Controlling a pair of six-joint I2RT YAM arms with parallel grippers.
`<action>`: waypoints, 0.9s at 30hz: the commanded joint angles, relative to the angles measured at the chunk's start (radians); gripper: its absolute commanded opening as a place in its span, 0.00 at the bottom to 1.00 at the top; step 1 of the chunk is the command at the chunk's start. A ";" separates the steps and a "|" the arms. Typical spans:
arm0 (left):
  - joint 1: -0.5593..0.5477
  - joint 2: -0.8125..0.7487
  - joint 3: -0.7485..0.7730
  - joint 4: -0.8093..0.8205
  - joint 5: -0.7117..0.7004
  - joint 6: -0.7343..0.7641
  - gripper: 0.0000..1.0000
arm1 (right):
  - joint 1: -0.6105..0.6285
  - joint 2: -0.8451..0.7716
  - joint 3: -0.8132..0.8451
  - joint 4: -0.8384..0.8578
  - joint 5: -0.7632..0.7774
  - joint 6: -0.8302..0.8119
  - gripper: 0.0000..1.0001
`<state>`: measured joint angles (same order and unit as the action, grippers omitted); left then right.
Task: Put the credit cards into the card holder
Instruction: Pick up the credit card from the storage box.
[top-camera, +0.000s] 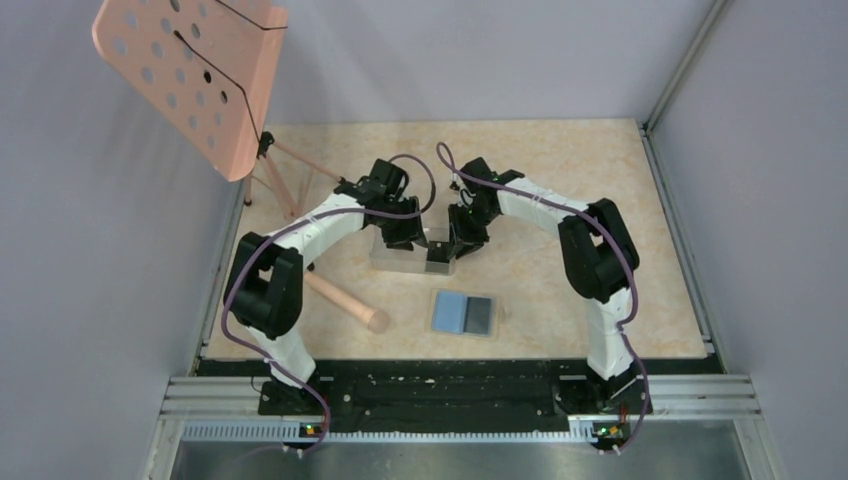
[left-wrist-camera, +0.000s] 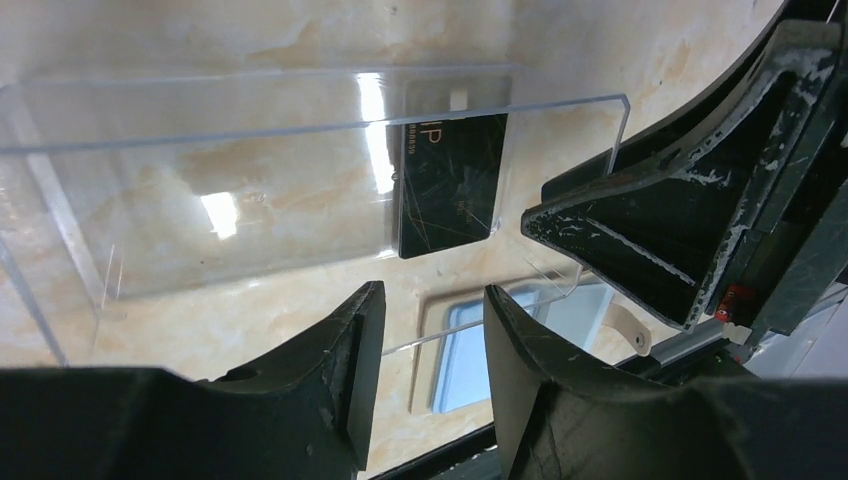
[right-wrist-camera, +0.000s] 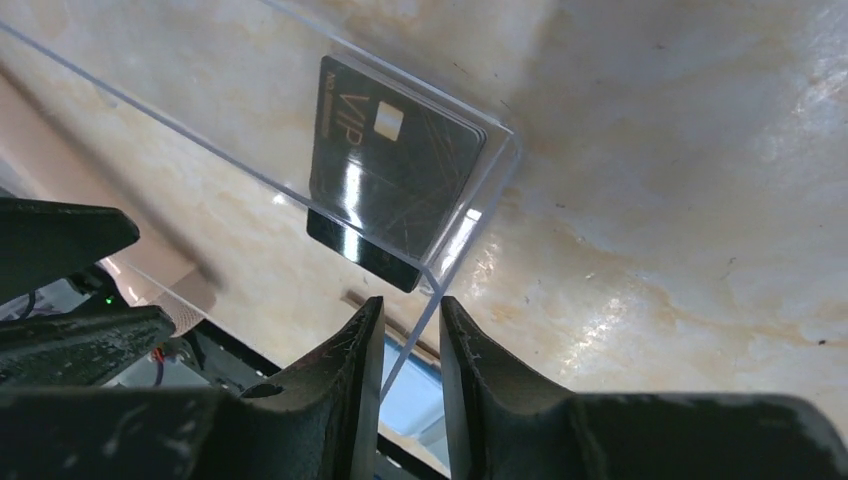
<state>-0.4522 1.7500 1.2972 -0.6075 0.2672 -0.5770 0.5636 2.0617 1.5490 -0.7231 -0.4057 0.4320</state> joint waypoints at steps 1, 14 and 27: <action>-0.032 0.006 -0.022 0.013 -0.014 -0.008 0.46 | 0.017 -0.037 0.035 -0.071 0.083 -0.045 0.24; -0.097 0.047 -0.031 0.034 -0.022 -0.044 0.46 | 0.026 -0.134 -0.060 -0.072 0.095 -0.074 0.26; -0.116 0.069 -0.053 0.069 -0.020 -0.069 0.46 | 0.026 -0.264 -0.186 0.073 0.053 -0.033 0.46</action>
<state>-0.5613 1.7939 1.2469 -0.5781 0.2520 -0.6319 0.5758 1.8626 1.3823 -0.7235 -0.3336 0.3824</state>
